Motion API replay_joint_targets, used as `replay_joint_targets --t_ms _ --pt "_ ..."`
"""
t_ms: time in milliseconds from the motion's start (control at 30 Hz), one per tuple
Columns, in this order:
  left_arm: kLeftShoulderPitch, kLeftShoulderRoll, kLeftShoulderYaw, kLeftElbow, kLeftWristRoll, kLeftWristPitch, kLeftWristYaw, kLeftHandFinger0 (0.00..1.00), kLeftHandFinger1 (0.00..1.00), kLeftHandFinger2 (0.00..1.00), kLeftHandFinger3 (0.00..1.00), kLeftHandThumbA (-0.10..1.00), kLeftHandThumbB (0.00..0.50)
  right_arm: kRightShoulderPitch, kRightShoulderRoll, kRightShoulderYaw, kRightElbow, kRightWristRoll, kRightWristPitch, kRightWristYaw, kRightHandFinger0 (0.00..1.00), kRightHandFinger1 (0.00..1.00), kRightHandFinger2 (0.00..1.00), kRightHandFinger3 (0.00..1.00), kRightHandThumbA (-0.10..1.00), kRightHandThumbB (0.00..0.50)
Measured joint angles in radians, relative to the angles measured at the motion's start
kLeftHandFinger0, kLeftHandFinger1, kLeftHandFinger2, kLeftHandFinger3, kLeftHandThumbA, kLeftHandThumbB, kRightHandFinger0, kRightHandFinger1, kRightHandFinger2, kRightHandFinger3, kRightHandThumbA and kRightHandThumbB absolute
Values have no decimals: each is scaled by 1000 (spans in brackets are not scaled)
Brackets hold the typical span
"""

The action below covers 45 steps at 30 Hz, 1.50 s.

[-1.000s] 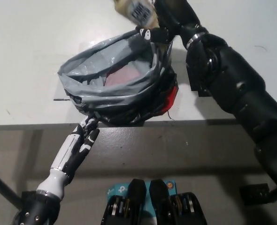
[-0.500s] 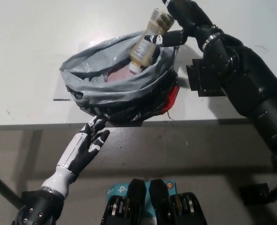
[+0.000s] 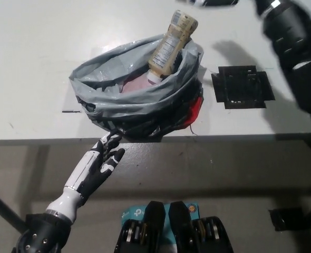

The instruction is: Use the right hand to pick up a bottle of protein shake and place it into a plastic bag on the left side

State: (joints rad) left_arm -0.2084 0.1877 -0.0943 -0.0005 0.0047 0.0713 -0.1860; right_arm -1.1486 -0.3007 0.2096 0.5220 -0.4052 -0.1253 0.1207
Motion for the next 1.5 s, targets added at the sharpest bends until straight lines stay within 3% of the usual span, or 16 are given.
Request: replay_joint_targets --t_ms 67,133,267,400,467,533,600,667,700,833,867,967,1067,1133,1300,1500 --pt "0 0 0 3 0 0 0 1000 1000 1000 1000 802 78 16 -21 -31 -71 21 10 11 1000 1000 1000 1000 950 454" --pt "1 0 0 4 0 1 0 1000 1000 1000 1000 827 87 36 -34 -51 -120 35 19 16 1000 1000 1000 1000 997 482" --pt "8 0 1 6 -1 2 0 1000 1000 1000 1000 853 96 159 -77 -119 -288 74 45 25 1000 1000 1000 1000 948 404" --pt "13 -1 2 10 -3 2 0 1000 1000 1000 1000 875 95 308 -93 -170 -429 111 67 25 1000 1000 1000 1000 917 431" --pt "13 -1 2 12 -4 2 0 1000 1000 1000 1000 903 106 367 -92 -181 -480 121 72 25 1000 1000 1000 1000 949 379" --pt "13 -1 3 14 -8 2 0 1000 1000 1000 1000 905 104 449 -86 -186 -544 132 74 24 1000 1000 1000 1000 943 373" --pt "15 -2 5 15 -11 2 0 1000 1000 1000 1000 905 84 566 -68 -187 -629 146 73 24 1000 1000 1000 1000 974 317" --pt "21 -3 8 16 -15 1 0 1000 1000 1000 1000 902 71 675 -41 -184 -701 156 70 23 1000 1000 1000 1000 928 327" --pt "24 -4 11 16 -16 1 0 1000 1000 1000 1000 903 84 703 -32 -182 -717 160 67 23 1000 1000 1000 1000 955 371" --pt "47 -8 31 15 -28 0 0 1000 1000 1000 1000 921 68 904 44 -161 -806 183 30 14 1000 1000 1000 1000 860 364" --pt "68 -11 48 10 -37 -1 0 1000 1000 1000 1000 935 71 1008 99 -150 -808 193 -1 4 1000 1000 1000 1000 846 367" --pt "98 -11 59 7 -51 -6 0 1000 1000 1000 1000 952 83 1098 160 -146 -754 200 -48 -11 1000 1000 1000 1000 857 390" --pt "119 -12 61 3 -57 -12 0 1000 1000 1000 1000 935 87 1129 203 -149 -651 200 -96 -33 1000 1000 1000 1000 809 365" --pt "132 -13 62 0 -61 -15 0 1000 1000 1000 1000 921 89 1138 219 -149 -564 198 -126 -47 1000 1000 1000 1000 698 354" --pt "150 -13 62 -6 -69 -16 -2 1000 1000 1000 1000 933 89 1139 222 -157 -455 197 -179 -67 1000 1000 1000 1000 738 385" --pt "151 -13 60 -5 -69 -28 -3 1000 1000 1000 1000 955 67 1134 215 -168 -362 200 -230 -80 1000 1000 1000 1000 717 384"
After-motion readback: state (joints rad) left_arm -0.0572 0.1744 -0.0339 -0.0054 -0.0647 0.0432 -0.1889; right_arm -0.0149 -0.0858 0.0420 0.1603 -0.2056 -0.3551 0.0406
